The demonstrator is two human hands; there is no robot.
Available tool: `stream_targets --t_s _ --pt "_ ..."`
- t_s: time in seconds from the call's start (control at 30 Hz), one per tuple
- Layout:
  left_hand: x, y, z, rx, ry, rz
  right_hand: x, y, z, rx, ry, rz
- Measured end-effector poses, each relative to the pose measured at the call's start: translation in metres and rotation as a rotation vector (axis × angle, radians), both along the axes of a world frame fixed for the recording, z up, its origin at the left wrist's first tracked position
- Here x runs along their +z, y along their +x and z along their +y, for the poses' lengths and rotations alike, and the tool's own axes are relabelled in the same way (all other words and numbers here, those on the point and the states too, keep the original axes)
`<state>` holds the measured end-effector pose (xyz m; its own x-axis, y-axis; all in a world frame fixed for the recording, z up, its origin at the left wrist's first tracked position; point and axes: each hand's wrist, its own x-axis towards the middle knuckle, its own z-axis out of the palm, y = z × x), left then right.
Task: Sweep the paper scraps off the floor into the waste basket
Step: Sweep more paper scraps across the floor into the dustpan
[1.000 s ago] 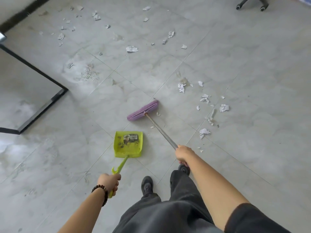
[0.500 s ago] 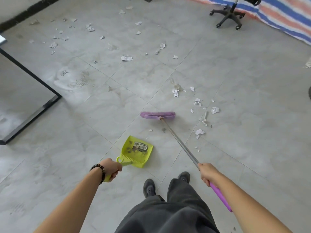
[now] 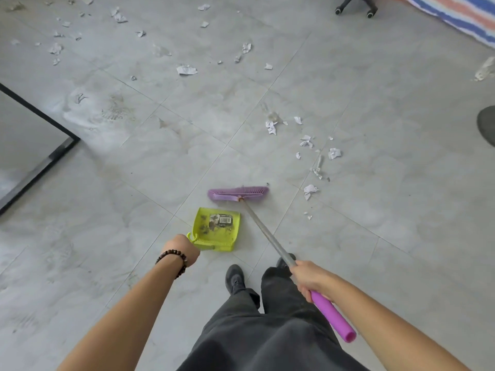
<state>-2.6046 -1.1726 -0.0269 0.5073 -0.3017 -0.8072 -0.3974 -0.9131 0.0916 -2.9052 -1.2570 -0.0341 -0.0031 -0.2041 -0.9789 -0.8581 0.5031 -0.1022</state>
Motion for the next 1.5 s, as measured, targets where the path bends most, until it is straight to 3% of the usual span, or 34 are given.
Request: stream_targets --t_s 0.13,0.27,0.53,0.87,1.23,1.37,1.5 --pt "0.002 -0.012 -0.010 -0.039 -0.020 0.029 0.036 -0.010 0.005 -0.167 0.234 -0.048" --pt "0.007 -0.013 -0.003 -0.055 -0.019 0.041 0.049 -0.001 0.008 -0.214 0.273 -0.095" --pt "0.008 -0.022 0.004 -0.269 -0.027 -0.022 0.057 -0.001 -0.012 -0.408 0.022 -0.234" --pt "0.002 -0.106 -0.065 -0.514 -0.065 -0.026 0.037 -0.108 -0.058 -0.584 -0.347 -0.128" --pt "-0.021 -0.219 -0.122 -0.512 -0.050 -0.070 -0.028 -0.203 -0.242 -0.480 -0.513 0.052" --pt "-0.020 -0.252 -0.138 -0.523 -0.025 -0.135 -0.044 -0.217 -0.286 -0.352 -0.459 0.099" --pt "-0.021 -0.265 -0.158 -0.499 0.019 -0.150 -0.059 -0.247 -0.258 -0.260 -0.266 0.111"
